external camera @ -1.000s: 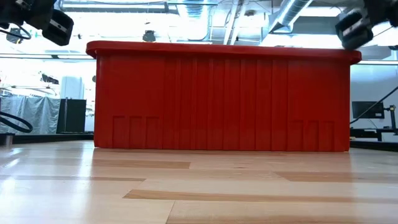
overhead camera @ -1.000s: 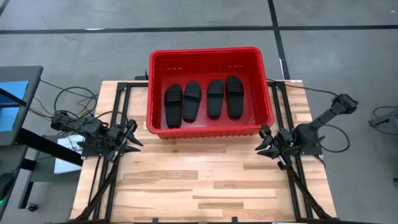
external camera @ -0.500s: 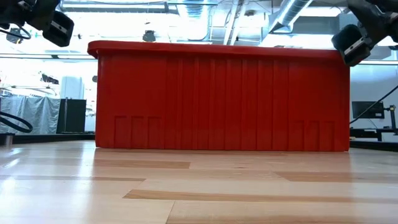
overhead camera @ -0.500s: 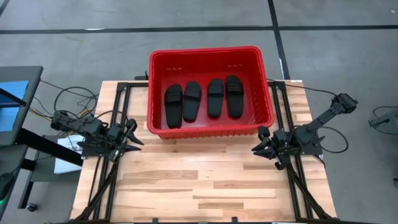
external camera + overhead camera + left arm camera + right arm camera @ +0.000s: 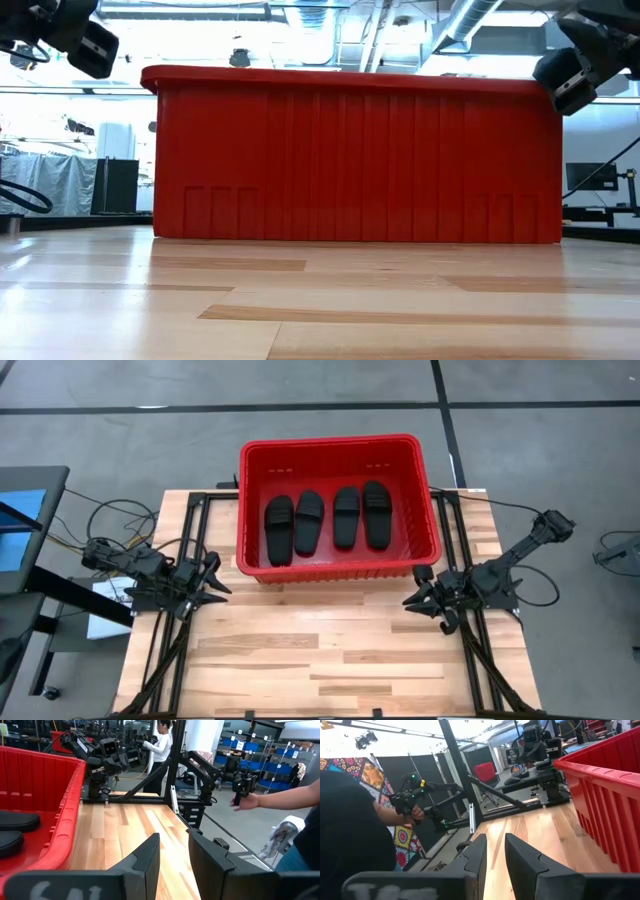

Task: Pick and place slides into bin
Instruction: Return to Home Position

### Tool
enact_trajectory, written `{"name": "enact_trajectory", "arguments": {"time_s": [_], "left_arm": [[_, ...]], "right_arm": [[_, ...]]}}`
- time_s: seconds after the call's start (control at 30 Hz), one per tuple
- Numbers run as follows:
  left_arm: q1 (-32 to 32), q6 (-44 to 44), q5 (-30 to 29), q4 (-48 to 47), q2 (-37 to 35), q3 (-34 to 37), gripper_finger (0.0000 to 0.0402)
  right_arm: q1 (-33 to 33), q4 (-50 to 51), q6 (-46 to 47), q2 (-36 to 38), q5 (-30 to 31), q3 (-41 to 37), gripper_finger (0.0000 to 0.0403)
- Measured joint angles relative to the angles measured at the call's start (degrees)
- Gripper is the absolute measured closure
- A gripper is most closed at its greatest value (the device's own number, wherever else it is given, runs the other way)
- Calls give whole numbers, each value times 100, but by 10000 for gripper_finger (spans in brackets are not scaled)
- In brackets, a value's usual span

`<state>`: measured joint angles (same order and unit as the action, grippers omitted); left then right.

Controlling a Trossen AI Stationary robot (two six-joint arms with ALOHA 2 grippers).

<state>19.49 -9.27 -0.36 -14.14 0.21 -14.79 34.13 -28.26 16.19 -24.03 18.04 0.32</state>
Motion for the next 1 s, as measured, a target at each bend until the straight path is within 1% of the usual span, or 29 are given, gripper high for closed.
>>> {"name": "enact_trajectory", "arguments": {"time_s": [0.13, 0.2, 0.3, 0.43, 0.53, 0.63, 0.87, 1.0], "left_arm": [[0, -151, 10, -23, 0, 0, 308], [-2, -218, 138, -22, 0, 0, 308], [-2, -259, 503, 30, 0, 0, 308], [-2, -259, 1146, 287, 0, 0, 308], [-2, -262, 1412, 433, 2, 0, 308], [-2, -435, 1340, 457, 2, 0, 308], [-2, -993, 629, 455, 2, 0, 308], [-2, -1129, 432, 458, 2, 0, 308]], "right_arm": [[0, 44, -2, 0, 2, 0, 342], [0, 89, -6, 0, 2, -2, 342], [0, 141, -7, 0, 2, -2, 342], [0, 141, -5, 0, 2, -2, 342], [0, 139, -4, 0, 2, -2, 342], [0, 139, -5, 0, 2, -2, 342], [0, 134, -6, 0, 2, -4, 342], [-4, 70, 89, 0, 7, -4, 342]]}}
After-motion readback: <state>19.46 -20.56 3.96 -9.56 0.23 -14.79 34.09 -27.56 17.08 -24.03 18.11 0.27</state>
